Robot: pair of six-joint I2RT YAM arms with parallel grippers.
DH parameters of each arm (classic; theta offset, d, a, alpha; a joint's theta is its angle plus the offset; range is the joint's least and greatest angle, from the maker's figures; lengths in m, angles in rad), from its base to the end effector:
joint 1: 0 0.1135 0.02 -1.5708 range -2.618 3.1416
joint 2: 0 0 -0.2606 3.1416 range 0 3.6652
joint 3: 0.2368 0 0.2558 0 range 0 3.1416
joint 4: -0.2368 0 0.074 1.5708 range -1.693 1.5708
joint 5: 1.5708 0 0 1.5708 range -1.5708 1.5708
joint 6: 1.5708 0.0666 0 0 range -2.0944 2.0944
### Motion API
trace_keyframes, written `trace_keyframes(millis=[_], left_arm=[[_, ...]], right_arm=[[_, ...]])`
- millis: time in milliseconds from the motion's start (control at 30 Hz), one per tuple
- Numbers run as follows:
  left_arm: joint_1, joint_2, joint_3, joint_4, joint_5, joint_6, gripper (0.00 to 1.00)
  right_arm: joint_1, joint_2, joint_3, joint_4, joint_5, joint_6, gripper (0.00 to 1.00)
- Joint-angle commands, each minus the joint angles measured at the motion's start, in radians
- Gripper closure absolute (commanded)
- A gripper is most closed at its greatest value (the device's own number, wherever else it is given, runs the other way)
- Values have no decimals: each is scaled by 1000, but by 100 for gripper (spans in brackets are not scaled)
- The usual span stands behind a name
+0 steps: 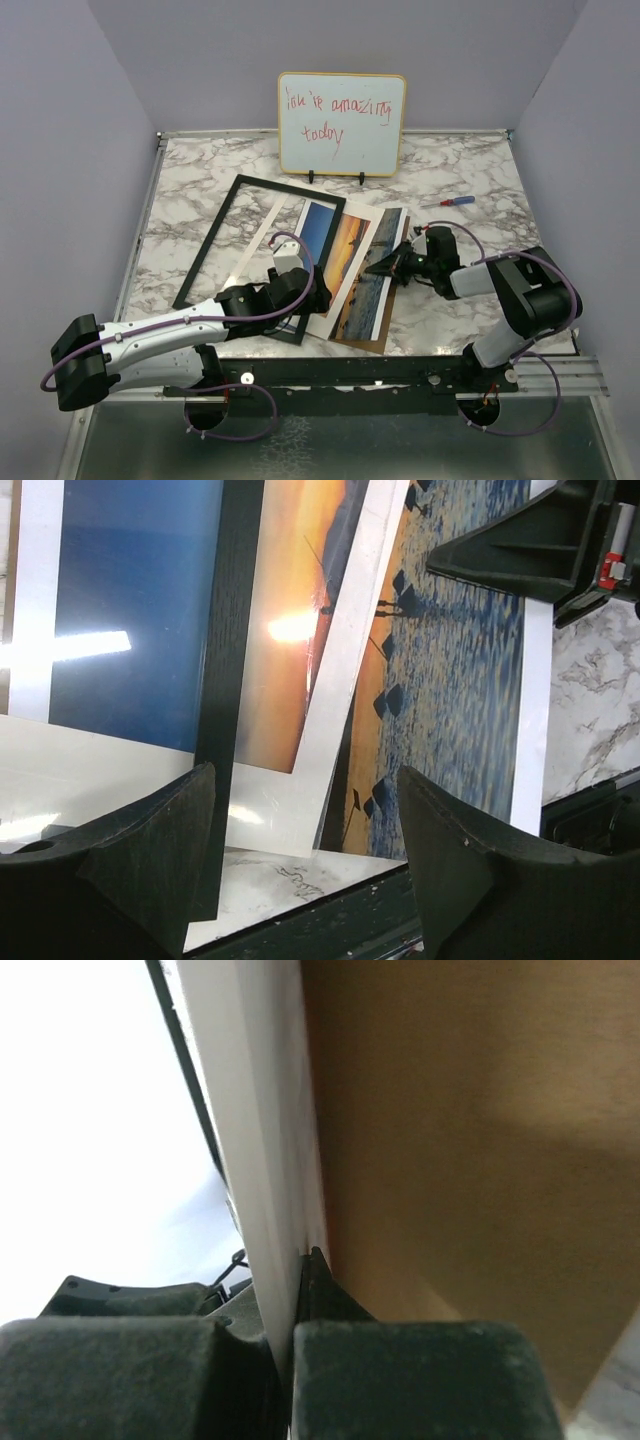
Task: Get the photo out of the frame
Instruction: Pick up the photo from the photo frame.
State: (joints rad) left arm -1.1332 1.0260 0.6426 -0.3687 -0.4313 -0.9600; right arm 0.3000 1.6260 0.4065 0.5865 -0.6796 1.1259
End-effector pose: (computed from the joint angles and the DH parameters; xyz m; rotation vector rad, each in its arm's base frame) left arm 0.1253 -0.2022 0.2071 -0.0189 2.3154 -0.6131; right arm 0.2529 0.1221 0.0865 0.5806 2.4169 1.4650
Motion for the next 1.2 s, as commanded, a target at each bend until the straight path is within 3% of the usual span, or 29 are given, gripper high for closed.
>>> trace_keyframes(millis=[0, 367, 700, 833, 1000, 1167], left_arm=[[11, -9, 21, -27, -9, 16, 26], [16, -19, 40, -55, -21, 24, 26], [21, -40, 47, -75, -30, 28, 26], [24, -46, 55, -90, -47, 27, 25], [26, -70, 64, -166, -146, -20, 25], [28, -118, 95, -301, -260, -88, 23]], right_arm=[[4, -63, -4, 72, 12, 33, 100], [-10, -117, -38, 266, -47, 161, 100], [-93, -508, 153, -395, 96, -107, 99], [-110, -577, 411, -661, 97, -255, 99], [-102, -476, 666, -716, -146, -287, 99], [12, -378, 792, -737, -150, -337, 99]])
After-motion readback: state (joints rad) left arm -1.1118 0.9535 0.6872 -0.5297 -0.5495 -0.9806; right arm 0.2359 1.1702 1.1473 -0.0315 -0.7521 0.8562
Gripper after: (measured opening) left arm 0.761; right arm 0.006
